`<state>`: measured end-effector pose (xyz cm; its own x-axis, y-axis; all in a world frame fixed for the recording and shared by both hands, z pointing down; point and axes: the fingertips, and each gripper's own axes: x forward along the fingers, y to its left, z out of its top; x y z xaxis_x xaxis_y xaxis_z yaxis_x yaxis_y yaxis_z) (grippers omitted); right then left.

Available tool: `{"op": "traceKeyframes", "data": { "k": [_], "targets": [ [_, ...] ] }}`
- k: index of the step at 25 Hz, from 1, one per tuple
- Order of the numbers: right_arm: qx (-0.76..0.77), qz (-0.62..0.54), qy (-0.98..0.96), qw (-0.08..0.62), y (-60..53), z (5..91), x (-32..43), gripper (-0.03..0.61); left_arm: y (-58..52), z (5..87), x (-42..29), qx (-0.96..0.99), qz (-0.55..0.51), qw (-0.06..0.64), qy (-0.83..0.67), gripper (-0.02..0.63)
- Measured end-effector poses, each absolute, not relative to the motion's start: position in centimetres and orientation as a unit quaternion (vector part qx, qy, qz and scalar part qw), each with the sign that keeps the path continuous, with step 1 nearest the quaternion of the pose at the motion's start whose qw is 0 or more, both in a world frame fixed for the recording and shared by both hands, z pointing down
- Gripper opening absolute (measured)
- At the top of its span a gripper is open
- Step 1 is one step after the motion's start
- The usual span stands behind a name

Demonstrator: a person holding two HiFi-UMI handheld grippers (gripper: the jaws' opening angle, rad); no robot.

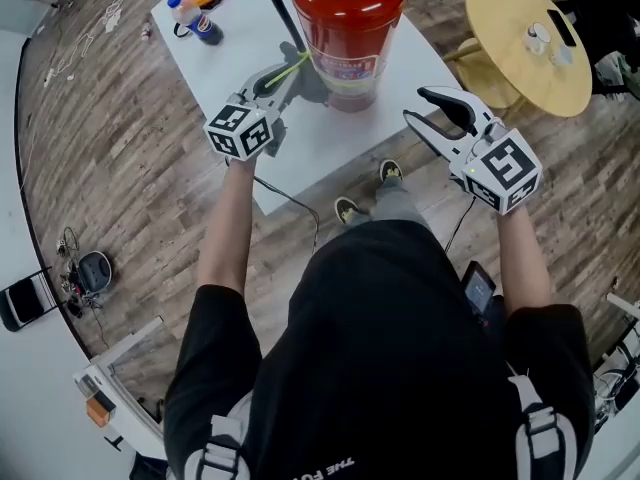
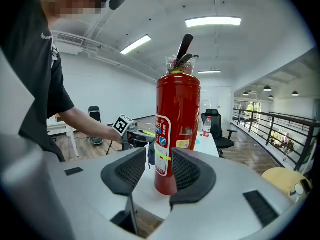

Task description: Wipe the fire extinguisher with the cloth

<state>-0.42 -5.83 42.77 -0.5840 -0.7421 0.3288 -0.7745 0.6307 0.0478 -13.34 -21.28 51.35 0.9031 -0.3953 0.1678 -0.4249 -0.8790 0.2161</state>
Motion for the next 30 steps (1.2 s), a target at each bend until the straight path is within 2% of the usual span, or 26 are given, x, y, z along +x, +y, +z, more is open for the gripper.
{"op": "traceKeyframes", "data": {
  "k": [3, 9, 13, 16, 21, 27, 30],
  "targets": [
    [0.426, 0.033, -0.889, 0.166, -6.0, 42.4, -0.2, 0.165, -21.3, 51.3, -15.3, 0.97, 0.061, 0.116, -0.204, 0.043],
    [0.424, 0.04, -0.895, 0.133, -4.7, 41.8, 0.4, 0.164, -23.7, 48.9, -20.7, 0.971, 0.042, 0.165, -0.165, 0.043],
    [0.428, 0.053, -0.894, 0.12, -4.6, 41.7, 0.3, 0.165, -24.5, 45.1, -16.4, 0.984, 0.089, 0.117, -0.105, 0.043],
    [0.425, 0.061, -0.896, 0.113, -4.6, 41.5, -0.6, 0.164, -24.3, 42.0, -13.5, 0.989, 0.074, 0.091, -0.088, 0.044],
    [0.41, 0.043, -0.904, 0.116, -4.2, 40.7, -2.2, 0.164, -24.3, 38.2, -12.6, 0.989, 0.095, 0.049, -0.102, 0.043],
    [0.405, 0.026, -0.907, 0.111, -4.2, 39.9, -3.3, 0.164, -24.1, 27.5, -12.1, 0.986, -0.004, 0.062, -0.153, 0.044],
    [0.406, 0.016, -0.908, 0.105, -4.6, 39.1, -3.8, 0.164, -23.6, 24.7, -10.8, 0.984, -0.004, 0.054, -0.168, 0.044]
  ]
}}
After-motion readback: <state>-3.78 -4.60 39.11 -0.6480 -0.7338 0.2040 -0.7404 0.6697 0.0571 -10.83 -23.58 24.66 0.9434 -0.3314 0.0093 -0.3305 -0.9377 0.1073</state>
